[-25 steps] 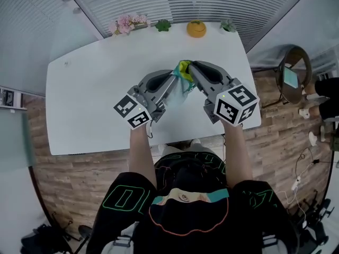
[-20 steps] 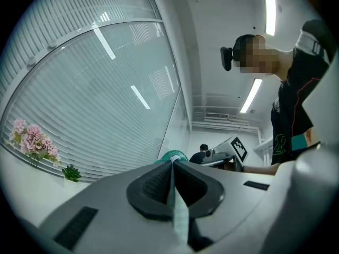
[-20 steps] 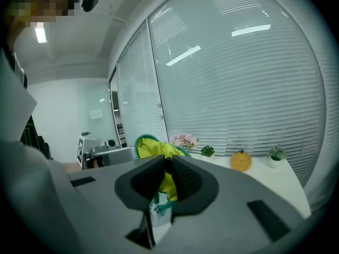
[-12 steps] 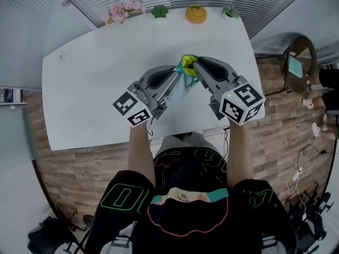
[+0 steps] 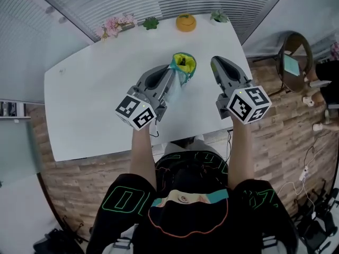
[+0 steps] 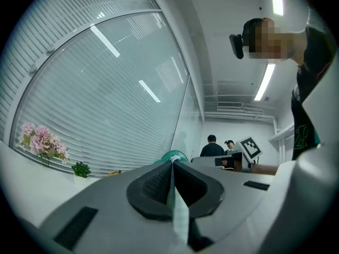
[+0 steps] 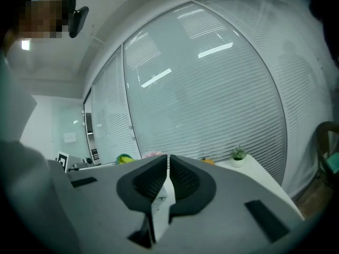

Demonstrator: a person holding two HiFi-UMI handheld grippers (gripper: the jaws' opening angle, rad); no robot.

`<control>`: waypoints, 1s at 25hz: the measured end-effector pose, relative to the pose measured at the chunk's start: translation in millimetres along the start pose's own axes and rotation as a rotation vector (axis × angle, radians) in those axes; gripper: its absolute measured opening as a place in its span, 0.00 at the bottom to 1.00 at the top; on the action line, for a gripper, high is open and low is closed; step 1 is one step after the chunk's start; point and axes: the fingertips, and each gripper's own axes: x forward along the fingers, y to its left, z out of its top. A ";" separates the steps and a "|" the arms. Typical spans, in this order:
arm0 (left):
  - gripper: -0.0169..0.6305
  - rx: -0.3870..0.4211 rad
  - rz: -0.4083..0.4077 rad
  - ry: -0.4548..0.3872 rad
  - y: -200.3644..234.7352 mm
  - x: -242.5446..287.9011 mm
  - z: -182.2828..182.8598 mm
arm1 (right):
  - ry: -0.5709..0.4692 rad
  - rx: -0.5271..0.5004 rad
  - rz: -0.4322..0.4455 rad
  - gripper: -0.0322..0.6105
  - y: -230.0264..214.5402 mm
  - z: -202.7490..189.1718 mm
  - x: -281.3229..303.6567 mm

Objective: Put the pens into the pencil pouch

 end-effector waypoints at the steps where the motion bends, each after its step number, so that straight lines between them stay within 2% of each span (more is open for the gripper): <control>1: 0.03 0.015 0.018 0.002 0.4 3.8 3.5 | -0.012 -0.002 -0.017 0.07 -5.1 5.3 -3.8; 7: 0.03 0.092 0.124 -0.007 -5.1 29.5 28.3 | 0.001 -0.084 -0.148 0.05 -33.9 25.8 -27.3; 12: 0.03 0.136 0.244 -0.031 -9.0 49.0 48.7 | 0.036 -0.207 -0.277 0.05 -53.3 41.0 -42.6; 21: 0.03 0.237 0.496 -0.090 -17.7 47.3 69.4 | -0.051 -0.226 -0.306 0.05 -58.4 74.4 -75.6; 25: 0.03 0.252 0.562 -0.111 -20.4 36.6 72.1 | -0.082 -0.206 -0.291 0.05 -55.6 78.9 -84.7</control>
